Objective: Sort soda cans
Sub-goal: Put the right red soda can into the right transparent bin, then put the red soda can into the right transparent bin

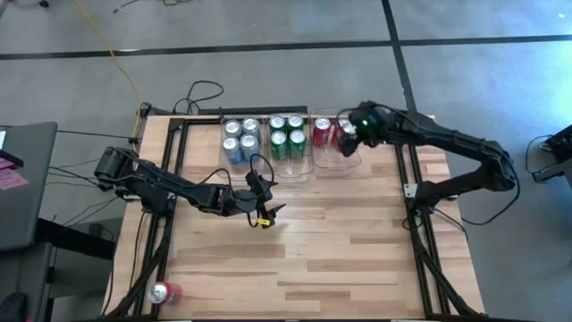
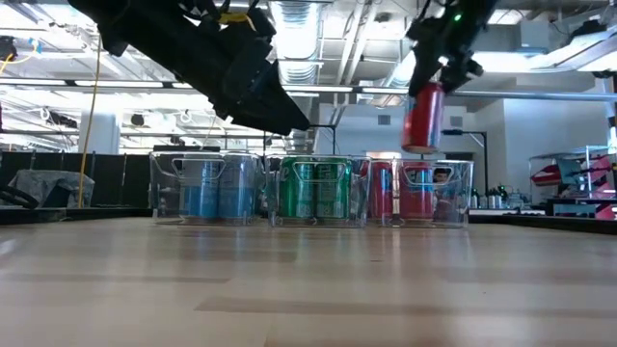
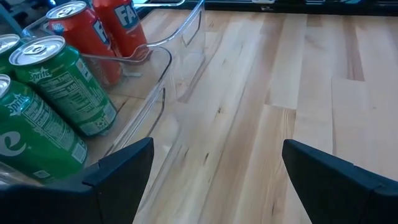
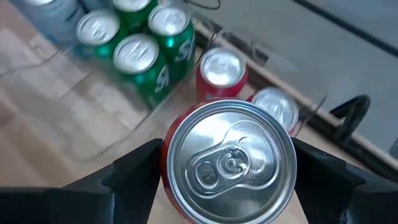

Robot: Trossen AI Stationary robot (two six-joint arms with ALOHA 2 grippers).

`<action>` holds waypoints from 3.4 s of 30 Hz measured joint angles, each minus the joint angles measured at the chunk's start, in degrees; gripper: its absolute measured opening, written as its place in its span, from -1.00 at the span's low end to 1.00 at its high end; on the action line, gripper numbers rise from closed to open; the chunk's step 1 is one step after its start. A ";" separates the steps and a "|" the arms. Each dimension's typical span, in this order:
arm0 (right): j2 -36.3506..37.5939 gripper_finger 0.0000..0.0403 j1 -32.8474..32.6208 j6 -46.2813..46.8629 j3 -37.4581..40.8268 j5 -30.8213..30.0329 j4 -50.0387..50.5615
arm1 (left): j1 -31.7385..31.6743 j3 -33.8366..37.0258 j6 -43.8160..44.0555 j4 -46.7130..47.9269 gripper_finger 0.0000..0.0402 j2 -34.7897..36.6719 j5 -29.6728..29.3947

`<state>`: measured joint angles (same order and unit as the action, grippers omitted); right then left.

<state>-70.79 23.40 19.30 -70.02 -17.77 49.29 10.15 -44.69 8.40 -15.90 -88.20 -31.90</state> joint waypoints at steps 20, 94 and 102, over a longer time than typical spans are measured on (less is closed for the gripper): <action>-22.49 0.63 -0.01 0.83 0.02 3.94 -12.02 | 0.02 -0.04 4.14 9.57 0.75 -0.02 -1.91; -4.38 0.83 -50.28 2.72 13.51 -12.54 -41.75 | 31.85 -17.71 55.30 56.68 0.71 2.17 31.80; -9.44 0.83 -48.30 2.72 13.42 -12.27 -42.16 | 33.22 -18.05 58.28 55.37 0.71 -2.75 37.04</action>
<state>-80.22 -24.90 22.02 -56.60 -30.04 7.13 43.37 -62.74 66.68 39.47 -90.95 5.14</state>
